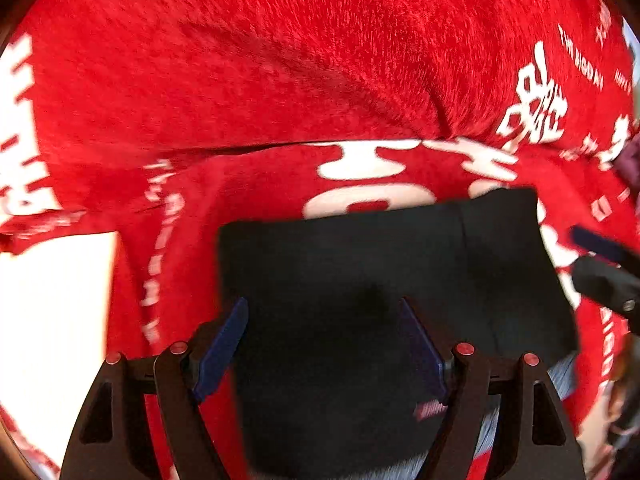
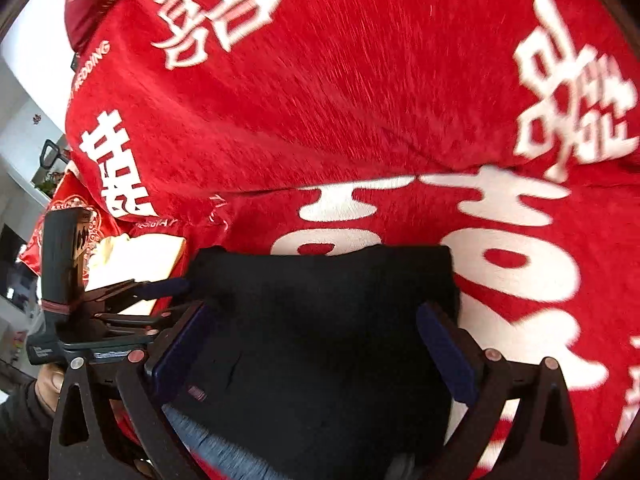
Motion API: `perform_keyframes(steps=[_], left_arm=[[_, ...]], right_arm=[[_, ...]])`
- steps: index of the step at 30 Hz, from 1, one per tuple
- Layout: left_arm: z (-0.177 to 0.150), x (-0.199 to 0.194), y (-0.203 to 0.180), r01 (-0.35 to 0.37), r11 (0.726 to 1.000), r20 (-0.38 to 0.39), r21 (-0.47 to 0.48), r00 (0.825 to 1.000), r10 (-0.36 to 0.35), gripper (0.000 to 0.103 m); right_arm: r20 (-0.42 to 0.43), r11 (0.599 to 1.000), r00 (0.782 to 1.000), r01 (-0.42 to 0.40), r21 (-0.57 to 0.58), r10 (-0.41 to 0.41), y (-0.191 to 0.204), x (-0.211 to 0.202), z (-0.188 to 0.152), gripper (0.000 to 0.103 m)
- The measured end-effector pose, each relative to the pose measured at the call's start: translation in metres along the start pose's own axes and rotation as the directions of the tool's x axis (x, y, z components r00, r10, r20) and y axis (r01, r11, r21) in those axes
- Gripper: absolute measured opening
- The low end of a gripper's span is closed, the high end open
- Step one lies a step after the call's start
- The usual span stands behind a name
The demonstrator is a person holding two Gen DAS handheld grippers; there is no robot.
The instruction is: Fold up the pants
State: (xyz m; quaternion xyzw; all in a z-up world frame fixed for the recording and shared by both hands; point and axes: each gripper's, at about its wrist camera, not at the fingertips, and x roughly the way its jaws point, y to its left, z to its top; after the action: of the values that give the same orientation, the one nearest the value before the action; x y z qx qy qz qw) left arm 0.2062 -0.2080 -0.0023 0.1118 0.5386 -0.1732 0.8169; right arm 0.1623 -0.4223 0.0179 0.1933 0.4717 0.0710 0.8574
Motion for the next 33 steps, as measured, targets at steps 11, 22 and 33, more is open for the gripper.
perform_keyframes(steps=[11,22,33], left_arm=[[-0.068,-0.038,-0.011,-0.047,0.998,0.005,-0.047,0.999,0.047,0.078],[-0.1,-0.067,-0.011,0.022,0.996,0.058,-0.081,0.998,-0.017,0.101],[-0.105,-0.082,-0.021,-0.014,0.998,0.079,-0.061,0.997,0.018,0.101]], right_arm=[[-0.061,0.934,0.935,0.344,-0.095,-0.351,0.051,-0.034,-0.071,0.103],[-0.122,0.916,0.908,0.394,-0.077,-0.401,0.062,-0.03,-0.093,0.103],[-0.122,0.909,0.901,0.408,-0.084,-0.416,0.072,-0.031,-0.097,0.103]])
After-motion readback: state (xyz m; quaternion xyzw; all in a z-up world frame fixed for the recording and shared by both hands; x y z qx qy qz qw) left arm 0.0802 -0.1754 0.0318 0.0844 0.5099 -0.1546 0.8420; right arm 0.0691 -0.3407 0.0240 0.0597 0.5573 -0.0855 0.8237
